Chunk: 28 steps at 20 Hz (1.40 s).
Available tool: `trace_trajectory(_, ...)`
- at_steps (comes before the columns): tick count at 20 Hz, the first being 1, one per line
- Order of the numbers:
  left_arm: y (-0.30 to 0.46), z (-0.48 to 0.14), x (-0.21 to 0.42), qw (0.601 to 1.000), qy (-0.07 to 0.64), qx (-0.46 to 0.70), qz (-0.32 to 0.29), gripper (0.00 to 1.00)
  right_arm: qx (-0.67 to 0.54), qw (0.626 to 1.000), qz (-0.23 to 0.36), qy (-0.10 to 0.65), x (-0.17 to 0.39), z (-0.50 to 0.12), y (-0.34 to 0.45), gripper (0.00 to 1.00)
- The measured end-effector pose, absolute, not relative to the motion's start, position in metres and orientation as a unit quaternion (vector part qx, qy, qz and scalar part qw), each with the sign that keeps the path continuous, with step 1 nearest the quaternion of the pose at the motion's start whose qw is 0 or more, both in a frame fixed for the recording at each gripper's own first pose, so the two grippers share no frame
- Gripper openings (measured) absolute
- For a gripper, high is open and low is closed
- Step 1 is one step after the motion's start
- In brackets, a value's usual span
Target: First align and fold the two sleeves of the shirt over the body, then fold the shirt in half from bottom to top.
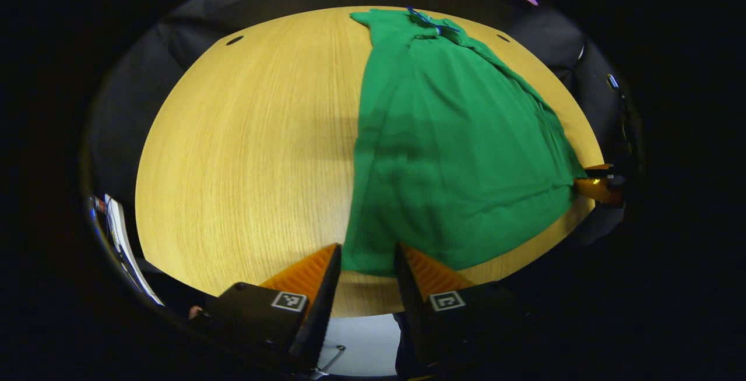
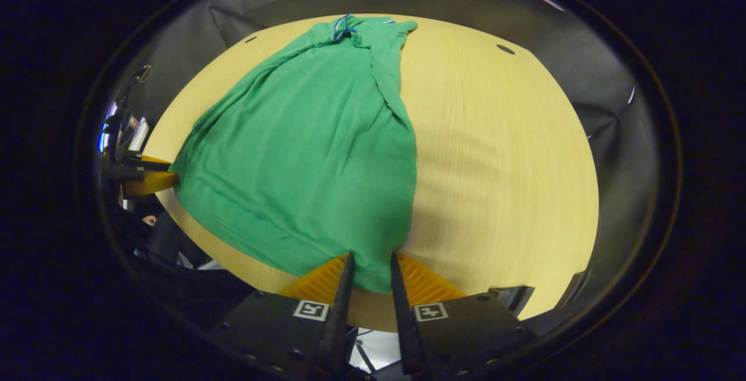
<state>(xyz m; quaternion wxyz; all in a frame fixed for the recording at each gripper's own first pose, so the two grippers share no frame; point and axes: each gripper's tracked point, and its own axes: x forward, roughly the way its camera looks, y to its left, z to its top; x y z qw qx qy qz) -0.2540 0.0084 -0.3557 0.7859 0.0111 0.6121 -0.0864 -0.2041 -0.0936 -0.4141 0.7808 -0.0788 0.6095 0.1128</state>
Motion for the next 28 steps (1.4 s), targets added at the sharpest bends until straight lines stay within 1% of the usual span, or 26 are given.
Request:
trace_trajectory(1,0.003,-0.355,-0.255,0.786,0.611,0.012,-0.093,0.54,-0.080,0.779,0.113,0.612,-0.206,-0.415,-0.094,0.25)
trace_trajectory(2,-0.004,-0.353,-0.256,0.787,0.609,0.011,-0.099,0.36,-0.072,0.778,0.122,0.612,-0.204,-0.415,-0.089,0.25)
trace_trajectory(3,-0.009,-0.351,-0.257,0.787,0.609,0.013,-0.098,0.19,-0.072,0.777,0.117,0.615,-0.206,-0.410,-0.090,0.05)
trace_trajectory(4,-0.012,-0.350,-0.258,0.787,0.609,0.014,-0.099,0.12,-0.073,0.777,0.121,0.614,-0.206,-0.413,-0.087,0.06)
trace_trajectory(5,-0.016,-0.349,-0.257,0.787,0.609,0.009,-0.099,0.10,-0.081,0.776,0.121,0.614,-0.206,-0.412,-0.088,0.03)
trace_trajectory(6,-0.021,-0.346,-0.259,0.784,0.614,-0.006,-0.098,0.08,-0.083,0.775,0.122,0.614,-0.205,-0.412,-0.088,0.00)
trace_trajectory(9,-0.018,-0.340,-0.260,0.773,0.624,-0.043,-0.102,0.04,-0.086,0.775,0.129,0.613,-0.205,-0.406,-0.088,0.00)
trace_trajectory(10,-0.017,-0.335,-0.258,0.774,0.623,-0.048,-0.105,0.05,-0.084,0.777,0.129,0.611,-0.204,-0.401,-0.089,0.02)
trace_trajectory(11,-0.017,-0.329,-0.257,0.776,0.619,-0.055,-0.109,0.05,-0.079,0.779,0.129,0.609,-0.202,-0.396,-0.090,0.00)
trace_trajectory(15,-0.024,-0.306,-0.257,0.774,0.614,-0.087,-0.126,0.04,-0.063,0.791,0.131,0.594,-0.191,-0.370,-0.094,0.00)
trace_trajectory(21,-0.031,-0.260,-0.221,0.797,0.573,-0.131,-0.136,0.05,-0.054,0.815,0.123,0.563,-0.159,-0.338,-0.097,0.00)
trace_trajectory(22,-0.031,-0.256,-0.215,0.801,0.567,-0.134,-0.138,0.05,-0.049,0.819,0.122,0.558,-0.154,-0.333,-0.096,0.03)
trace_trajectory(24,-0.030,-0.248,-0.199,0.808,0.556,-0.133,-0.143,0.04,-0.043,0.827,0.120,0.547,-0.141,-0.321,-0.095,0.02)
trace_trajectory(25,-0.028,-0.245,-0.192,0.812,0.550,-0.130,-0.145,0.04,-0.042,0.833,0.118,0.539,-0.133,-0.315,-0.095,0.00)
trace_trajectory(28,-0.027,-0.236,-0.171,0.818,0.536,-0.141,-0.152,0.05,-0.038,0.845,0.107,0.523,-0.112,-0.301,-0.097,0.00)
